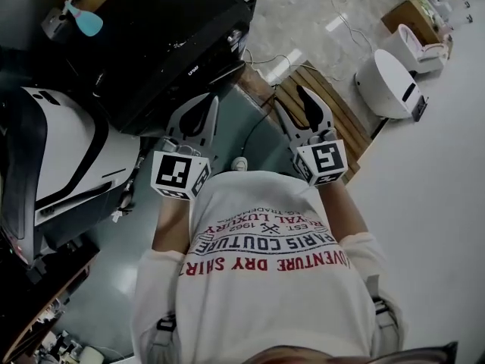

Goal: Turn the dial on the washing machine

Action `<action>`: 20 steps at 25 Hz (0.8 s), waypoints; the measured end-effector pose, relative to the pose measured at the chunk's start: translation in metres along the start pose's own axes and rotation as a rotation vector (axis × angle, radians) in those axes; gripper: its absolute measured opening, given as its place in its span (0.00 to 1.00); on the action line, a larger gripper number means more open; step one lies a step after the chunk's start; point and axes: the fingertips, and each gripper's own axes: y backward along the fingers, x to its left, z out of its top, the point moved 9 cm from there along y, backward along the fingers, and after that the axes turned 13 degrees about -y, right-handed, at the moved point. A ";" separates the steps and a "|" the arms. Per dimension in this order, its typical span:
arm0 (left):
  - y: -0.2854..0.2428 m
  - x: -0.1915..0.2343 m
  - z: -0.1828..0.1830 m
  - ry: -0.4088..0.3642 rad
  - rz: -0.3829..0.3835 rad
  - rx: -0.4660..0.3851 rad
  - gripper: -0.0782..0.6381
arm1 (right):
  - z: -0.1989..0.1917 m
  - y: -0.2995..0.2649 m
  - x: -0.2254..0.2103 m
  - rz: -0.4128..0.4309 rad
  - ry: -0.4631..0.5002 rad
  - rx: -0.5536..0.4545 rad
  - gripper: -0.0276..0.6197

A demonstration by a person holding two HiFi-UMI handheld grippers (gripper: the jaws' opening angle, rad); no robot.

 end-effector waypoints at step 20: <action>-0.078 0.022 -0.038 0.092 0.521 0.167 0.13 | -0.001 -0.213 -0.090 0.475 0.214 0.274 0.41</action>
